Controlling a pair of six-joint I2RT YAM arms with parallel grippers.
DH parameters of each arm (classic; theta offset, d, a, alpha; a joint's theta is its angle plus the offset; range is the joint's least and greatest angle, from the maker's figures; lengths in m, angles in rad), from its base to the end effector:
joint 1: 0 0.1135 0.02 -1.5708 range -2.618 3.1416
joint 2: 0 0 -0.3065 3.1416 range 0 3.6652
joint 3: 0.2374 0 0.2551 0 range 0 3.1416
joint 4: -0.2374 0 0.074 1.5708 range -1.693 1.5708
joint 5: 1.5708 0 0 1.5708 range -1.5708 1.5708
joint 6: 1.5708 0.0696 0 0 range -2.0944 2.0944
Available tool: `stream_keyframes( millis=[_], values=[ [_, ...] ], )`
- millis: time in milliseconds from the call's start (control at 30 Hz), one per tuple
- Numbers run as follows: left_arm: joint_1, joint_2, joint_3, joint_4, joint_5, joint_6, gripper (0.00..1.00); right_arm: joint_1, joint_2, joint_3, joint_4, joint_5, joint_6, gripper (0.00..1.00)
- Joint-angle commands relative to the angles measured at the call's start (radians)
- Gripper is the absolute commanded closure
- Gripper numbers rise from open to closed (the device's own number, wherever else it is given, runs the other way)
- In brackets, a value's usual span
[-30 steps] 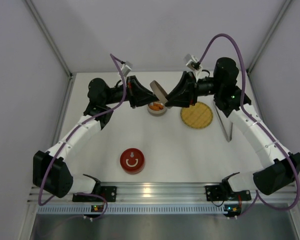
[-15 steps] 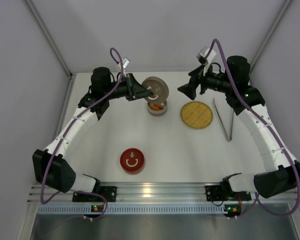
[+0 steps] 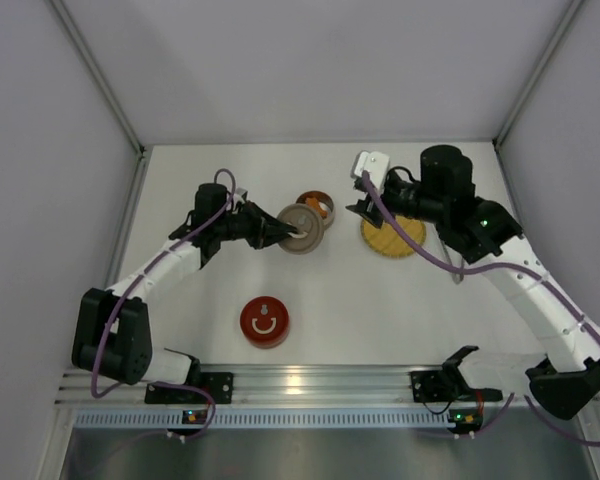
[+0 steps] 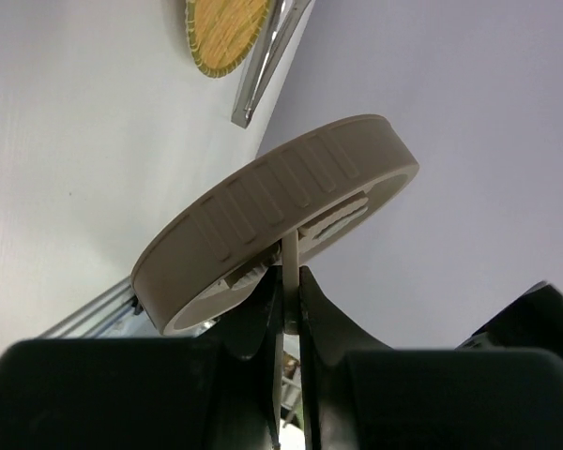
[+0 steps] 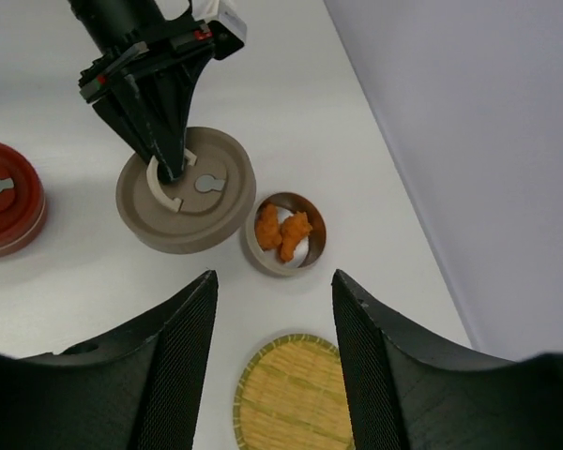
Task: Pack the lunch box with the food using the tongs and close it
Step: Pick up the box lid from the center of the board.
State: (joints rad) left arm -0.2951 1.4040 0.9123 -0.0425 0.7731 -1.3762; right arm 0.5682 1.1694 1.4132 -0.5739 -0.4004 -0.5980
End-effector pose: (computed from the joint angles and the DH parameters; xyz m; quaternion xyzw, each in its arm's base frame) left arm 0.2945 -0.1403 0.2885 -0.2539 0.7860 -0.5600 0.0648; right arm 0.2020 0.1612 0.4689 -0.5356 0.6020 0.1533 0.5721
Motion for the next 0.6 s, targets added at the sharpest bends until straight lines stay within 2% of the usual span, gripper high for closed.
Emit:
stream_keyframes(
  millis=[0,200,300,433,567],
  values=[
    [0.014,-0.059,-0.047,0.118,0.005,-0.202,1.0,0.062,0.052,0.003,-0.014,0.026,-0.057,0.49],
    [0.025,-0.089,-0.073,0.11,-0.014,-0.242,1.0,0.188,0.122,0.01,-0.034,-0.04,-0.144,0.49],
    [0.03,-0.082,-0.078,0.102,-0.012,-0.251,1.0,0.229,0.171,-0.009,0.014,0.004,-0.167,0.48],
    [0.031,-0.054,-0.07,0.07,-0.027,-0.238,1.0,0.291,0.251,-0.028,0.058,0.167,-0.233,0.49],
    [0.031,-0.04,-0.05,0.015,-0.04,-0.227,1.0,0.321,0.277,-0.019,0.071,0.198,-0.223,0.49]
  ],
)
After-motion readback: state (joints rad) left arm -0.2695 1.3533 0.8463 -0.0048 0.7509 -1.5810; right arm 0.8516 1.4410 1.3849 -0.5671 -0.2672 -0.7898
